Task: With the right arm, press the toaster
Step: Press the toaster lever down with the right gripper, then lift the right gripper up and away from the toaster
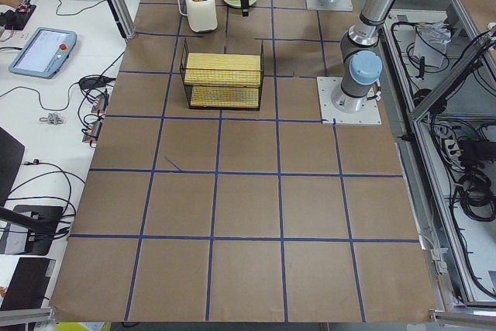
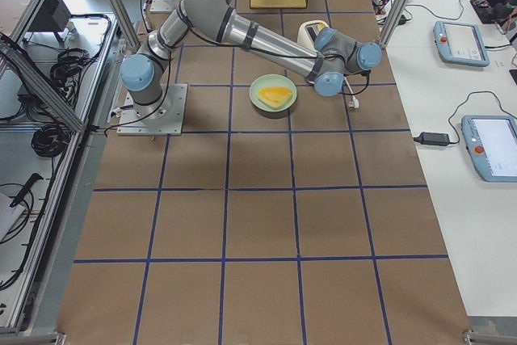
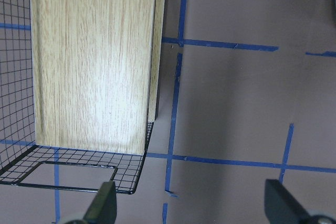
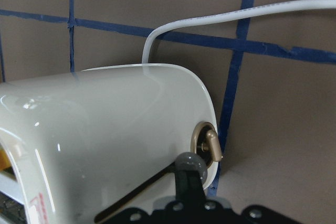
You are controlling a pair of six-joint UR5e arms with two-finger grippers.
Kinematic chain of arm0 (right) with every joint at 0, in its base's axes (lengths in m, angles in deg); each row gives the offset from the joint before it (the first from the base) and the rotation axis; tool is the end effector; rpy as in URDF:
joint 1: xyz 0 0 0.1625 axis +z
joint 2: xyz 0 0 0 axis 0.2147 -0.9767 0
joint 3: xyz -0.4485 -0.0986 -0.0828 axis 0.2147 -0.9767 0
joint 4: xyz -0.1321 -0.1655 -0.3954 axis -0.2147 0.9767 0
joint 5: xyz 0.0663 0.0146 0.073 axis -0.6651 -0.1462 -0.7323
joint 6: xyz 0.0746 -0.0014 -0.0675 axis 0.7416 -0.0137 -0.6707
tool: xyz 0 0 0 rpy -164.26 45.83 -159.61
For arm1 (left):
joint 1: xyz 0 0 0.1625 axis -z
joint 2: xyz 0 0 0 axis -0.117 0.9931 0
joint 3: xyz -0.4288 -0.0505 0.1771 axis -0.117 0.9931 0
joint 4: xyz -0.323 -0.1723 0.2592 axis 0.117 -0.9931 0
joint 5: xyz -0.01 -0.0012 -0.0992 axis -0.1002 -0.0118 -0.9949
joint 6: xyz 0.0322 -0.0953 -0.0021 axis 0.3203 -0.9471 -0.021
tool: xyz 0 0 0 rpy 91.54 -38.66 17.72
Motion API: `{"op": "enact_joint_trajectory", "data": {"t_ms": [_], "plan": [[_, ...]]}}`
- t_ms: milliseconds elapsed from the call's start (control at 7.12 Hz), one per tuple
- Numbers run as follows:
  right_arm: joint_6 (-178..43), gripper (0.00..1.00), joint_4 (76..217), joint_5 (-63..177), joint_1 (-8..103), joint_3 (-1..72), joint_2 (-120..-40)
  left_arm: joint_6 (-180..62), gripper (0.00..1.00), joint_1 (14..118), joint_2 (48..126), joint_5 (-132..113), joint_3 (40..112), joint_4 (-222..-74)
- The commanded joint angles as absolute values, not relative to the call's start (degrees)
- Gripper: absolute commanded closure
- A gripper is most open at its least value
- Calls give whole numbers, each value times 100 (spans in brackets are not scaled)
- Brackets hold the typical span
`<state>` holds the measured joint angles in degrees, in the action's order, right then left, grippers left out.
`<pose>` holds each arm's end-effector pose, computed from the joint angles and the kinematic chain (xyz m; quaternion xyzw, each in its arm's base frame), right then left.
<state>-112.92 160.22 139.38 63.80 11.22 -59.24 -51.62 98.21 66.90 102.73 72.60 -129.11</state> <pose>-0.0060 -0.7980 0.2585 -0.0793 0.9490 0.0528 0.3004 -0.1454 -0.5092 0.5455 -0.0503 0.9980 0.0378 0.0091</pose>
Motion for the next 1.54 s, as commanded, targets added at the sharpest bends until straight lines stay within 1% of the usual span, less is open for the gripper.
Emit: {"op": "enact_joint_trajectory", "data": {"t_ms": [0,140,281,421,702,982,1123,1404], "plan": [[-11292,97,16029,13939,6380,1119,-5891,-5162,0,9821,6690,10273,7260,-12902],[-11275,97,16029,13965,6380,1111,-5908,-5162,0,9821,6690,10273,7260,-12911],[-11170,93,16038,14026,6407,1050,-5987,-5162,0,9821,6690,10273,7260,-12911],[-11099,37,15995,14401,6415,884,-6049,-5162,0,9821,6690,10273,7260,-12902],[-10924,0,15784,15558,6764,471,-6618,-5162,0,9821,6690,10273,7260,-12911],[-10914,0,15748,16747,7126,389,-7014,-5162,0,9821,6690,10273,7260,-12902],[-10914,0,15757,16786,7145,468,-7277,-5162,0,9821,6690,10273,7260,-12911],[-10906,0,15757,16786,7267,478,-7403,-5162,0,9821,6690,10273,7260,-12902]]}}
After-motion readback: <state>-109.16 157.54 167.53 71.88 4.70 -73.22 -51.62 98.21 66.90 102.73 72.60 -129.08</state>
